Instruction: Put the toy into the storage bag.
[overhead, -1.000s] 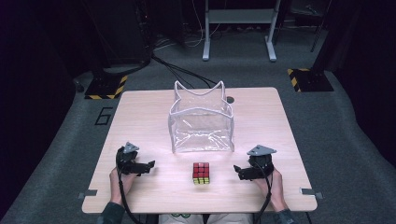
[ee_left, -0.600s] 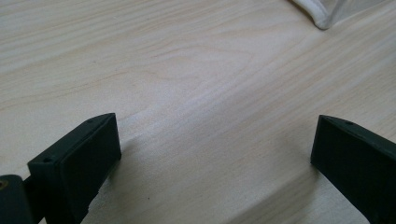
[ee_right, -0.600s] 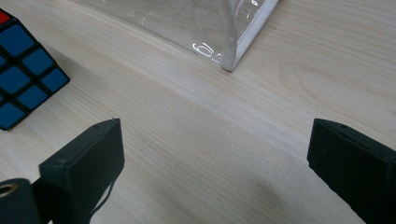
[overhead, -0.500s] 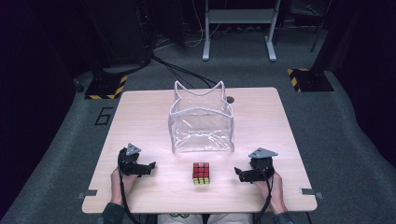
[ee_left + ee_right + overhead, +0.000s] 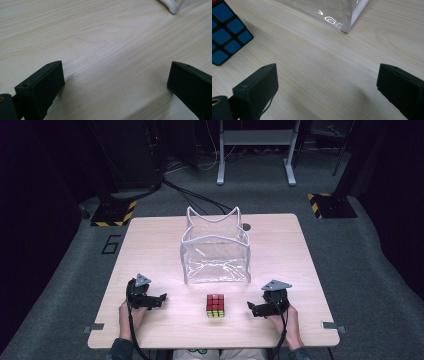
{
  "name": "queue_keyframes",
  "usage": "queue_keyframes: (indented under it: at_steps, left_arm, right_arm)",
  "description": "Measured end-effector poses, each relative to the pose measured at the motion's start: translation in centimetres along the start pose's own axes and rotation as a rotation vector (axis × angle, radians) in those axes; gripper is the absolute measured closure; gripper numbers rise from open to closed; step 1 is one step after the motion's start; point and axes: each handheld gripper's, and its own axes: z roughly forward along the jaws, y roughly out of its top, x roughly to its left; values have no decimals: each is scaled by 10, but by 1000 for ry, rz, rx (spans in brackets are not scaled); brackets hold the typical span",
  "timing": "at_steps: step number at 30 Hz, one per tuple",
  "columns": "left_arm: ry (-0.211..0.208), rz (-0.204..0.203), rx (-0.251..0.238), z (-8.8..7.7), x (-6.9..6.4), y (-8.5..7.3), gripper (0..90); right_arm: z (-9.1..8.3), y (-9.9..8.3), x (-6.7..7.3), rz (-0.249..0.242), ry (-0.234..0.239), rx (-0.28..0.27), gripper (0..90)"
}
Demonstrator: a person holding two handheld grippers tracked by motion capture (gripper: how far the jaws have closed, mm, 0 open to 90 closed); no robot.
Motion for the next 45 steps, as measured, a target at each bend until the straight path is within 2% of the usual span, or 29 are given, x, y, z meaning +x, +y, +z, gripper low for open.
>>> queue_keyframes:
  at_steps: [7,15,26,35,45]
  left_arm:
    - [0,-1,-1,0,0,0,9]
    - [0,-4,-4,0,-1,0,17]
    - [-2,-5,-4,0,-1,0,20]
    - [-1,-4,-8,0,-1,0,24]
    - [-1,6,-1,-1,0,0,26]
  right_arm:
    - [-1,4,6,-39,11,2,33]
    - [-2,8,14,-35,42,-20,37]
    - [4,17,27,-69,62,-9,46]
    - [2,20,33,-86,71,-17,51]
    - [4,21,39,-113,114,-25,51]
